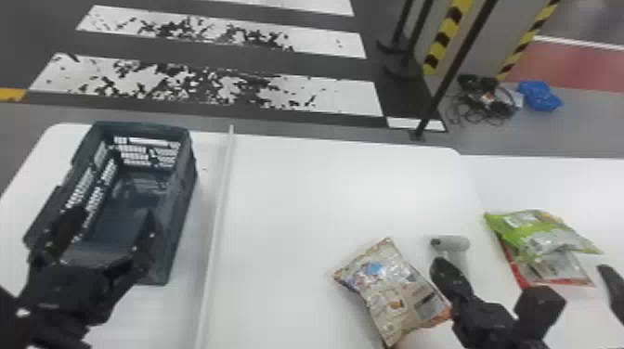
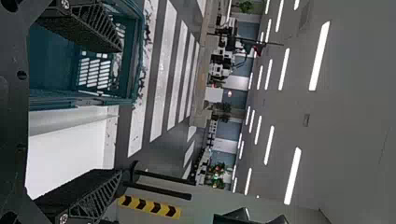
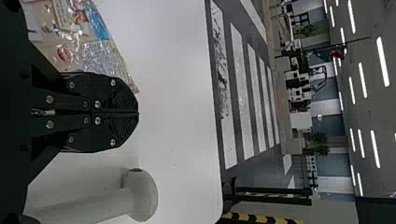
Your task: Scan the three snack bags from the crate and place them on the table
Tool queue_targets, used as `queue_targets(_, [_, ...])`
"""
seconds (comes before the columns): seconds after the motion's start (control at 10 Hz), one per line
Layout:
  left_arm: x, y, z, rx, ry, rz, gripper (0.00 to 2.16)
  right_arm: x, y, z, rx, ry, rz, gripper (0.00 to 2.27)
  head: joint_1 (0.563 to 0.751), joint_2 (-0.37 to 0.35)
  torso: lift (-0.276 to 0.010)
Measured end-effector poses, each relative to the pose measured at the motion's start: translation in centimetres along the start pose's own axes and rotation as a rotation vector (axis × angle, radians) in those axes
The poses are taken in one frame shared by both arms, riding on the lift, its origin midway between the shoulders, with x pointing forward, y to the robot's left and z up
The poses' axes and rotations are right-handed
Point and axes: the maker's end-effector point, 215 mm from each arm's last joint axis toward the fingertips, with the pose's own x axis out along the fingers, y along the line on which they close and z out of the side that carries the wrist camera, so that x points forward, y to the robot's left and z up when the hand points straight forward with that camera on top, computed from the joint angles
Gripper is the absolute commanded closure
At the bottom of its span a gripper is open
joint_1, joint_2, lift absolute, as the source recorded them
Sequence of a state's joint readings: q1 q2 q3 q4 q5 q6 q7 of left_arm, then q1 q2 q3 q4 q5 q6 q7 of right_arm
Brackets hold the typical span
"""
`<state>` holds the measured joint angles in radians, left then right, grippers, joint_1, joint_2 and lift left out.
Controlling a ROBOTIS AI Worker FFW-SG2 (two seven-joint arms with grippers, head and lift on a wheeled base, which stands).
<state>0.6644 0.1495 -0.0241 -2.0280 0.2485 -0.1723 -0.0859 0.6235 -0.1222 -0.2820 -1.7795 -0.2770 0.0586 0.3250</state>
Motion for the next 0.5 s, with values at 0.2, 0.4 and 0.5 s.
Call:
queue_targets(0.2, [0.0, 0.0, 0.1, 0.0, -0.002, -0.001, 0.07, 0.0, -1.9, -1.6, -0.012, 0.022, -0.022, 2.22, 0.695, -0.229, -0.037])
queue_targets(0.4, [0.0, 0.0, 0.1, 0.0, -0.004, -0.001, 0.07, -0.3, -2.5, -3.2, -0.017, 0.034, -0.029, 2.22, 0.695, -0.241, -0.037])
queue_targets(0.5, [0.0, 0.0, 0.1, 0.0, -0.004, 0.0, 0.07, -0.7, -2.2, -3.9, -0.016, 0.041, -0.024, 2.22, 0.695, -0.241, -0.037])
